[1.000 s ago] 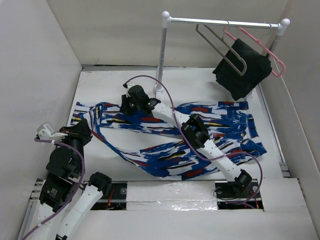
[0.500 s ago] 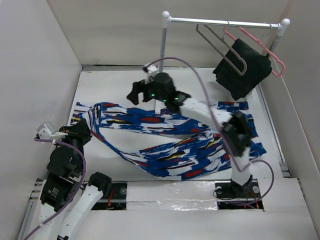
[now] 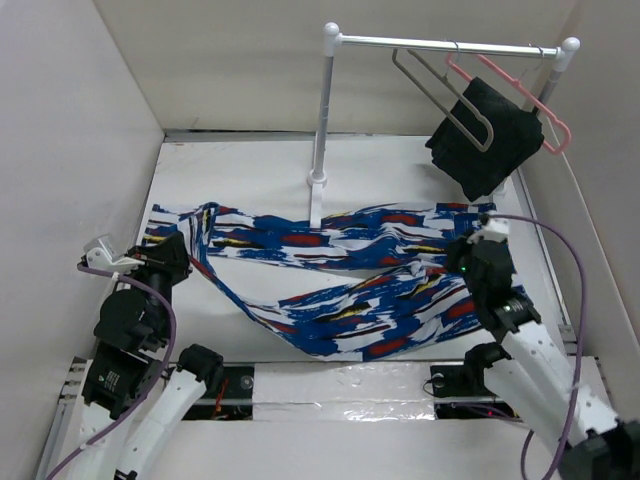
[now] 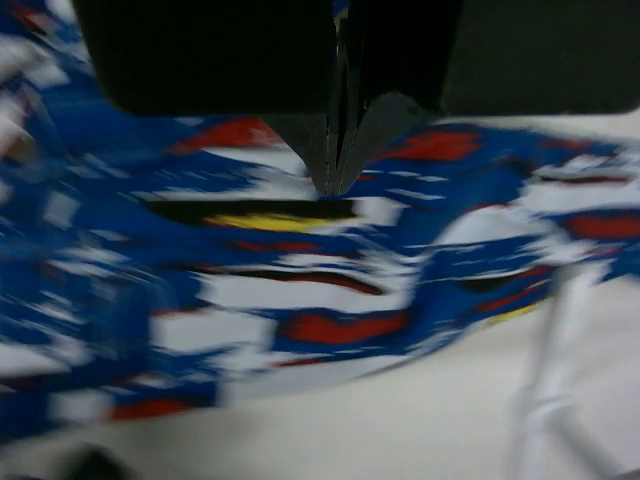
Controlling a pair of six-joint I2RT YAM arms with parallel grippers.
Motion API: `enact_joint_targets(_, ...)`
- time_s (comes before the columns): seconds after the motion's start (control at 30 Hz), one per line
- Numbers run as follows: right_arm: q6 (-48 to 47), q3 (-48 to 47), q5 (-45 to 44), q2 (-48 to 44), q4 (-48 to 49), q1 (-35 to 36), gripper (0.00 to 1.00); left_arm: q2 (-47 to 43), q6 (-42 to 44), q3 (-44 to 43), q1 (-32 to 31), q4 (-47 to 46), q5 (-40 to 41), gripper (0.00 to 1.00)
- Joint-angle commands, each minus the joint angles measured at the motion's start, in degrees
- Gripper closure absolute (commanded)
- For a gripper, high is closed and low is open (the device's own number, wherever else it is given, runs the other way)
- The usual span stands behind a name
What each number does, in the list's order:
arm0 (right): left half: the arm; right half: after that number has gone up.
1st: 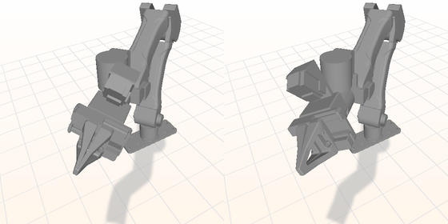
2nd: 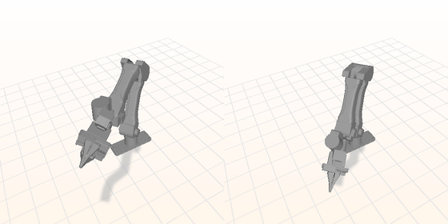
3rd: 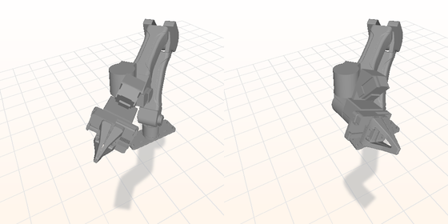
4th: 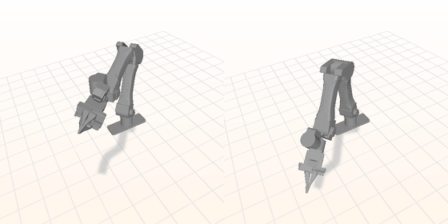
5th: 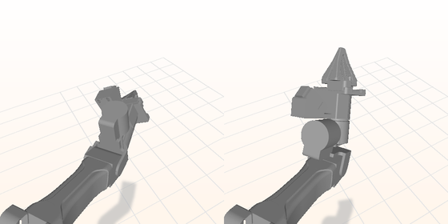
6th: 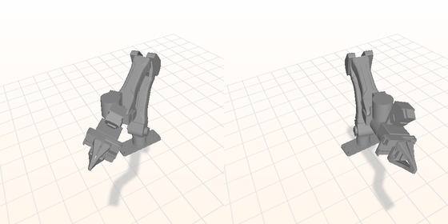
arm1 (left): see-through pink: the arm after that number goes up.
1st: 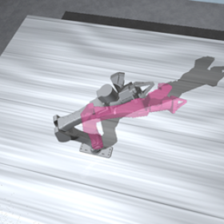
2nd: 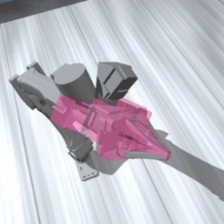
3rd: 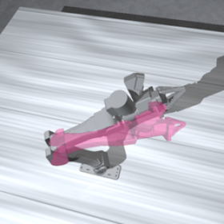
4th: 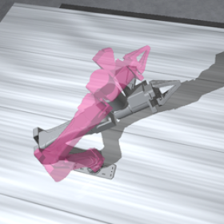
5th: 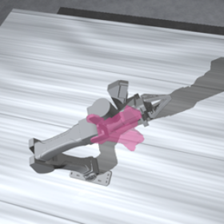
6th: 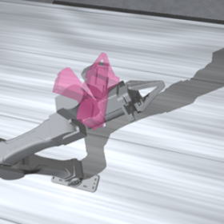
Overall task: Place the trousers on the hanger
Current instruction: Flatten out the trousers at the center of the board.
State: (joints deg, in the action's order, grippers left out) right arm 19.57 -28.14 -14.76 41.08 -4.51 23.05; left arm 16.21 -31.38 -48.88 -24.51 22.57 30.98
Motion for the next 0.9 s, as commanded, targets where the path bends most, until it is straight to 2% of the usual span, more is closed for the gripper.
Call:
enact_joint_targets(0.0,2.66,1.94,-7.22,-8.46,-9.19,-11.04,1.00,0.84,1.58,-1.22,0.34,-4.37,-2.77,1.00)
enact_joint_targets(0.1,1.00,2.56,0.84,-7.96,-7.36,-19.42,1.00,0.32,1.67,-0.43,0.34,-4.64,-3.56,1.00)
enact_joint_targets(0.13,0.82,2.30,3.40,-6.03,-6.48,-24.40,0.99,0.32,1.67,-0.42,0.34,-4.55,-3.73,1.00)
enact_joint_targets(0.27,-0.06,0.11,18.25,10.30,-2.43,-32.97,0.96,-0.21,2.28,-0.77,0.34,-4.46,-3.04,1.00)
enact_joint_targets(0.3,0.03,-0.59,22.63,16.69,-1.73,-33.59,0.96,-0.30,2.54,-1.82,0.34,-4.46,-2.42,1.00)
enact_joint_targets(0.47,3.00,0.46,33.03,28.25,9.06,-34.83,0.95,-1.88,4.66,-5.43,0.34,-4.20,3.81,1.00)
enact_joint_targets(0.7,7.67,-5.42,35.59,41.70,18.92,-33.68,0.98,-2.32,4.31,-3.50,0.34,-3.85,4.44,1.00)
enact_joint_targets(0.87,12.50,-11.67,36.30,48.83,23.30,-29.74,1.00,-2.67,4.57,-3.41,0.34,-3.67,6.46,1.00)
